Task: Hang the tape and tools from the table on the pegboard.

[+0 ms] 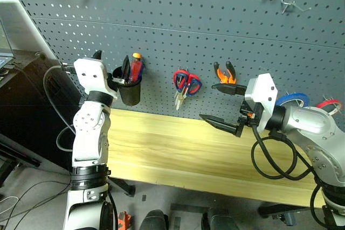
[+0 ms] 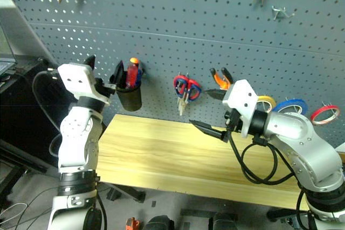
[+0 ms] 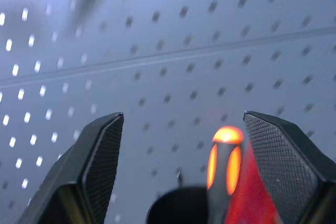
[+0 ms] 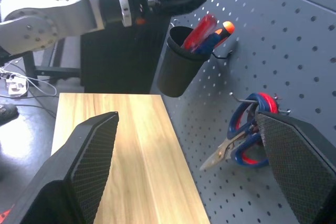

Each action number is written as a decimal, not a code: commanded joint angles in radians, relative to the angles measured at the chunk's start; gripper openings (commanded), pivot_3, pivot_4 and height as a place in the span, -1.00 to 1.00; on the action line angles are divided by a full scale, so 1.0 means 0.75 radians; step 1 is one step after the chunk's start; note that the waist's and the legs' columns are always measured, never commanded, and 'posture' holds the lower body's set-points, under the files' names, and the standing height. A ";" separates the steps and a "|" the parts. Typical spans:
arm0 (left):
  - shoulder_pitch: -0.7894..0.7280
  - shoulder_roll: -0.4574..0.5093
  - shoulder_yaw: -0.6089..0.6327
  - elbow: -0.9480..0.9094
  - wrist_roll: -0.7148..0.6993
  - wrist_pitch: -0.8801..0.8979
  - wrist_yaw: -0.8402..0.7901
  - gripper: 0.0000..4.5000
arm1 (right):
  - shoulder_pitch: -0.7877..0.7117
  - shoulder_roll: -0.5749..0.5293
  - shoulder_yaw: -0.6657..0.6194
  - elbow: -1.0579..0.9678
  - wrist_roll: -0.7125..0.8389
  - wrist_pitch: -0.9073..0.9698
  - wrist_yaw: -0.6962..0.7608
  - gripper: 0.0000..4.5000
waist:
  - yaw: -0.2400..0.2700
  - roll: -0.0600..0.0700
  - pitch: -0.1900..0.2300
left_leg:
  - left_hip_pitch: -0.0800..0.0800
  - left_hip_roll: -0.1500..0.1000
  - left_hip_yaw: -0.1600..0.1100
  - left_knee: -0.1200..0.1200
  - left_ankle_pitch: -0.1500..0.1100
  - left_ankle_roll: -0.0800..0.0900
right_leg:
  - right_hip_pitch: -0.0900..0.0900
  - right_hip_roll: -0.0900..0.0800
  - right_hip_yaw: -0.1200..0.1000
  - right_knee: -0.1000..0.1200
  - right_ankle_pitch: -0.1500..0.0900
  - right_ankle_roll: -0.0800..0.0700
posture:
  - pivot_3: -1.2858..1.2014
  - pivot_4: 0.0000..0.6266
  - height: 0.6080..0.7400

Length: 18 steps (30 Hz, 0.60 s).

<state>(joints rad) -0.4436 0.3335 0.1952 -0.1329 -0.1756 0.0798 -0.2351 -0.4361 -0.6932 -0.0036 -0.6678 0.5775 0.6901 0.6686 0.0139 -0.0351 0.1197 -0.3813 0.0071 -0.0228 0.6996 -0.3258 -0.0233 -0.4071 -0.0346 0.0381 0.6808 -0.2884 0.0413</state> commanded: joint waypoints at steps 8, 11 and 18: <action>0.309 0.062 -0.229 -0.210 0.057 0.237 -0.112 0.66 | 0.350 0.218 -0.224 0.025 -0.130 -0.182 -0.296 1.00 | 0.010 0.005 -0.031 | 0.004 0.001 -0.001 -0.001 -0.001 0.004 | 0.003 0.009 0.003 0.003 0.000 -0.001 | 0.06 -0.83 1.00; 0.367 0.065 -0.230 -0.107 0.113 0.200 -0.098 0.66 | 0.492 0.291 -0.240 0.146 -0.255 -0.336 -0.356 1.00 | 0.011 0.009 -0.048 | 0.010 0.002 0.001 -0.001 -0.001 0.004 | 0.008 0.012 0.004 0.002 0.001 -0.001 | 0.06 -0.84 1.00; 0.357 0.047 -0.199 0.219 0.123 0.151 -0.108 0.66 | 0.704 0.464 -0.354 0.554 -0.482 -0.663 -0.580 1.00 | 0.008 0.021 -0.066 | 0.033 0.001 0.003 -0.004 -0.001 0.005 | 0.029 0.018 0.007 0.000 0.001 -0.002 | 0.05 -0.90 1.00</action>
<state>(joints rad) -0.1514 0.3695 0.0306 0.0084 -0.0874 0.2192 -0.3173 0.0833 -0.3613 -0.2240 -0.2928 0.2483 0.2646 0.2787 0.0197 -0.0192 0.0698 -0.3560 0.0081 -0.0204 0.6967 -0.3269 -0.0195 -0.3846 -0.0207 0.0435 0.6810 -0.2873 0.0393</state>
